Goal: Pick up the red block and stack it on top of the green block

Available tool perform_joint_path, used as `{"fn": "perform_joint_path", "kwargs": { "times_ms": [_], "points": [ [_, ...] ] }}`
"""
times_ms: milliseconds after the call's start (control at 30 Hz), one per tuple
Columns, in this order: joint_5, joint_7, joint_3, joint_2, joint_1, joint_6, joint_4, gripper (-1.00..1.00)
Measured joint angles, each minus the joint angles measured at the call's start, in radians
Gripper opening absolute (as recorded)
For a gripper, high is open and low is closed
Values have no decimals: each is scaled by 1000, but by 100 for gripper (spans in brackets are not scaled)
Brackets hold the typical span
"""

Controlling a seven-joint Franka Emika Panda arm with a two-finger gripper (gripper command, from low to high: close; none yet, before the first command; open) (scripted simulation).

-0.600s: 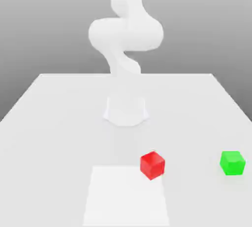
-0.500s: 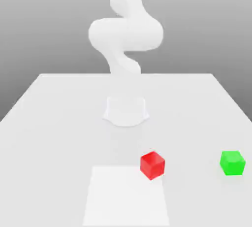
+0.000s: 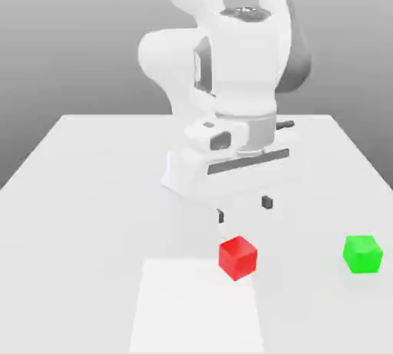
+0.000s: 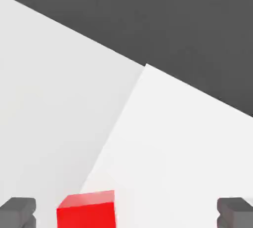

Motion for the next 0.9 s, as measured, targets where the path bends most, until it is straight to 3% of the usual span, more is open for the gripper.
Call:
{"fn": "perform_joint_path", "kwargs": {
  "times_ms": [167,200,433,700,900],
  "points": [
    [-7,-7,-2,211,10,176,8,0],
    [-8,-7,-3,246,10,206,13,-100],
    [-13,-2,-4,255,10,212,14,-100],
    [-1,-6,6,0,14,-11,-17,-100],
    [3,129,134,27,168,-118,117,-100]
  ]
}}
